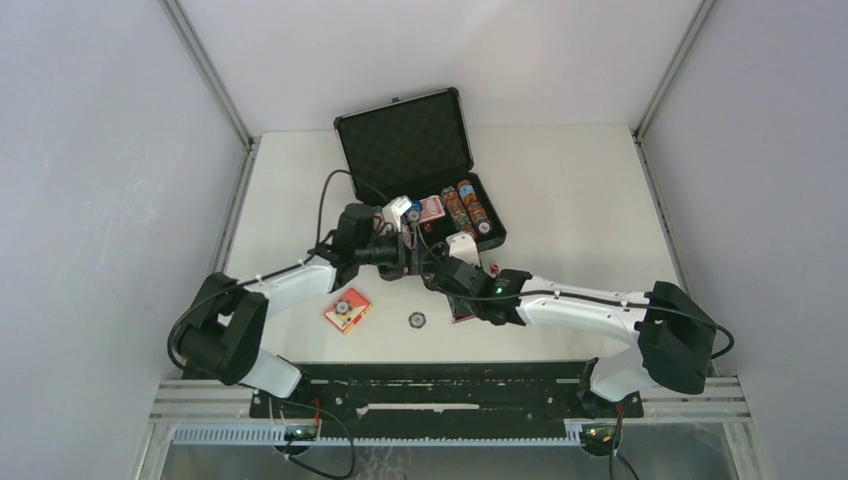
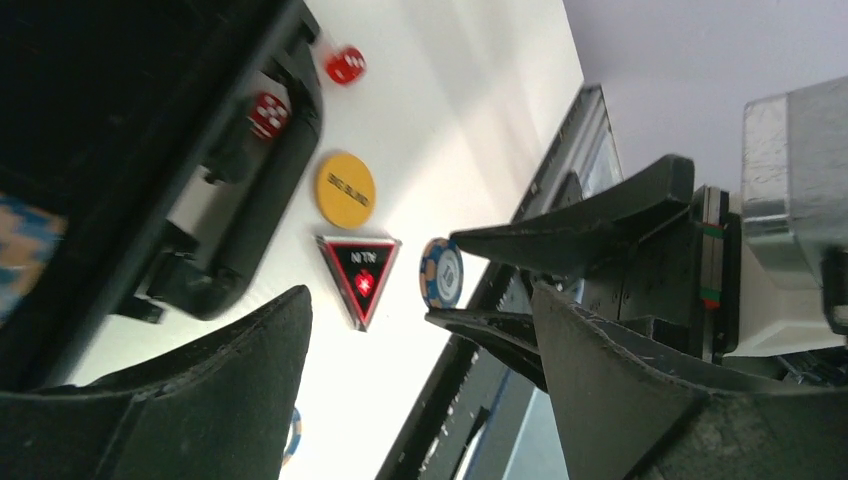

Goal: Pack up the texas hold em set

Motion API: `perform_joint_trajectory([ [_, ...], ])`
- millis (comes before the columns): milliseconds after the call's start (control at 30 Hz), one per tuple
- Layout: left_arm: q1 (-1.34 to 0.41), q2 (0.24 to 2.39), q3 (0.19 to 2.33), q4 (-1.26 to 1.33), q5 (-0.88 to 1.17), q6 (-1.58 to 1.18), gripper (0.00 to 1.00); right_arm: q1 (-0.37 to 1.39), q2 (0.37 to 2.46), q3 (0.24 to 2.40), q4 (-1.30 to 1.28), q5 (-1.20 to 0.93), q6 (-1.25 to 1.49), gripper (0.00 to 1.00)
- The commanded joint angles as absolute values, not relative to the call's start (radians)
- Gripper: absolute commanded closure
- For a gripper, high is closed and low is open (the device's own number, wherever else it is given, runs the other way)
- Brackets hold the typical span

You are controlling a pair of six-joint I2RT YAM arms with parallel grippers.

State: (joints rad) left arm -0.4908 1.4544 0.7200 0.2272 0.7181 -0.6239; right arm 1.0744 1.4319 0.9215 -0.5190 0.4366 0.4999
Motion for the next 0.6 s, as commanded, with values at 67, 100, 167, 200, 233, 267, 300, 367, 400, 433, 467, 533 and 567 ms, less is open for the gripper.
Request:
perform_joint_trajectory([
  [67, -0.531, 1.517, 0.803, 0.144, 0.839, -0.557, 0.16, 1.086, 1.379, 0.908, -0.509, 0.461, 0.481, 0.57],
  [100, -0.532, 1.525, 0.806, 0.144, 0.852, -0.554, 0.17, 1.086, 1.376, 0.907, -0.510, 0.462, 0.480, 0.57],
  [167, -0.536, 1.544, 0.814, 0.140, 0.886, -0.542, 0.18, 1.086, 1.368, 0.905, -0.514, 0.464, 0.479, 0.57],
  [200, -0.540, 1.552, 0.821, 0.131, 0.899, -0.538, 0.18, 1.086, 1.364, 0.904, -0.518, 0.467, 0.478, 0.57],
  [233, -0.543, 1.563, 0.828, 0.124, 0.919, -0.532, 0.19, 1.086, 1.359, 0.904, -0.521, 0.469, 0.479, 0.57],
  [267, -0.543, 1.571, 0.832, 0.122, 0.927, -0.530, 0.19, 1.086, 1.353, 0.902, -0.522, 0.468, 0.479, 0.57],
  [300, -0.544, 1.579, 0.835, 0.120, 0.932, -0.530, 0.20, 1.087, 1.346, 0.898, -0.523, 0.466, 0.477, 0.57],
  [367, -0.546, 1.593, 0.842, 0.118, 0.948, -0.528, 0.21, 1.088, 1.335, 0.892, -0.520, 0.463, 0.474, 0.57],
  [400, -0.549, 1.598, 0.847, 0.118, 0.950, -0.527, 0.22, 1.088, 1.329, 0.890, -0.519, 0.463, 0.472, 0.57],
  [433, -0.553, 1.601, 0.850, 0.118, 0.954, -0.524, 0.22, 1.088, 1.325, 0.887, -0.519, 0.463, 0.471, 0.57],
  [467, -0.557, 1.603, 0.854, 0.117, 0.959, -0.523, 0.23, 1.089, 1.323, 0.885, -0.517, 0.463, 0.470, 0.57],
  [533, -0.568, 1.611, 0.863, 0.117, 0.974, -0.522, 0.24, 1.090, 1.319, 0.886, -0.516, 0.461, 0.467, 0.57],
  [567, -0.573, 1.616, 0.870, 0.117, 0.981, -0.522, 0.25, 1.092, 1.318, 0.885, -0.514, 0.461, 0.466, 0.57],
])
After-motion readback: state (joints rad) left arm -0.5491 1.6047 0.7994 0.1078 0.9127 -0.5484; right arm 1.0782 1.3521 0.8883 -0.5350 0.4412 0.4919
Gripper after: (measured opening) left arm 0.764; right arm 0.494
